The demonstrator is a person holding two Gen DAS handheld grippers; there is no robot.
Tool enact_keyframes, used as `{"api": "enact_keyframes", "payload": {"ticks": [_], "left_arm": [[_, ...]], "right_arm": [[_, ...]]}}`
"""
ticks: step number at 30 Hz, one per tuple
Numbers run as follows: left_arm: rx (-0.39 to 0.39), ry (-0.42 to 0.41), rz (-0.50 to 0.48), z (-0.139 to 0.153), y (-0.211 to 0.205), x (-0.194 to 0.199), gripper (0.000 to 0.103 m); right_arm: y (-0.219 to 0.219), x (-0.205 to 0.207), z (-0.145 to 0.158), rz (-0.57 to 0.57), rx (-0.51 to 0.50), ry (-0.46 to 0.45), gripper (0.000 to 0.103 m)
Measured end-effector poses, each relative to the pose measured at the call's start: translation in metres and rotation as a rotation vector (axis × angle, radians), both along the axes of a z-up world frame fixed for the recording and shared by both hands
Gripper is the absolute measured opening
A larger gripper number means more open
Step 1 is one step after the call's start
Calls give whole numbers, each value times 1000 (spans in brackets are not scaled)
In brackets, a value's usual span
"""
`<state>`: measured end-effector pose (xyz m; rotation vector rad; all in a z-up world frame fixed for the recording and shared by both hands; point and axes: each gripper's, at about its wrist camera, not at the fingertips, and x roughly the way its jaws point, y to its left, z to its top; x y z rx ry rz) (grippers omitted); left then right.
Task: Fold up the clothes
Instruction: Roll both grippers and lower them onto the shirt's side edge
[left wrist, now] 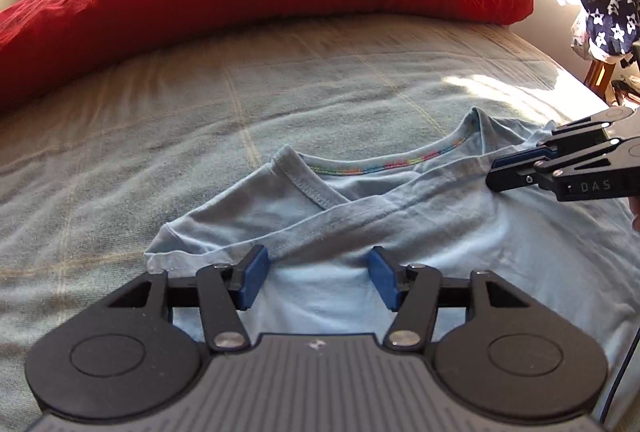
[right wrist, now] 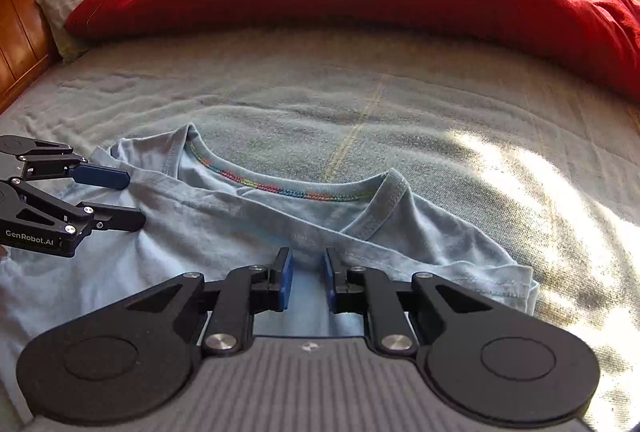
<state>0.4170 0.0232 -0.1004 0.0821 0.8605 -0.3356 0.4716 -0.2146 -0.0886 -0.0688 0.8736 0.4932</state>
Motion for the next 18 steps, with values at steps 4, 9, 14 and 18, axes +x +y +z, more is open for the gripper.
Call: {"api": "enact_keyframes", "payload": {"ticks": [4, 9, 14, 18], "left_arm": [[-83, -19, -19, 22, 3, -13, 50], [-181, 89, -212, 28, -21, -41, 52], [-120, 94, -261, 10, -45, -38, 52], [-89, 55, -218, -1, -47, -13, 58]], "right_arm": [[0, -10, 18, 15, 23, -4, 26], [11, -48, 25, 162, -48, 44, 28], [-19, -77, 21, 93, -68, 35, 30], [-46, -62, 15, 3, -33, 38, 30]]}}
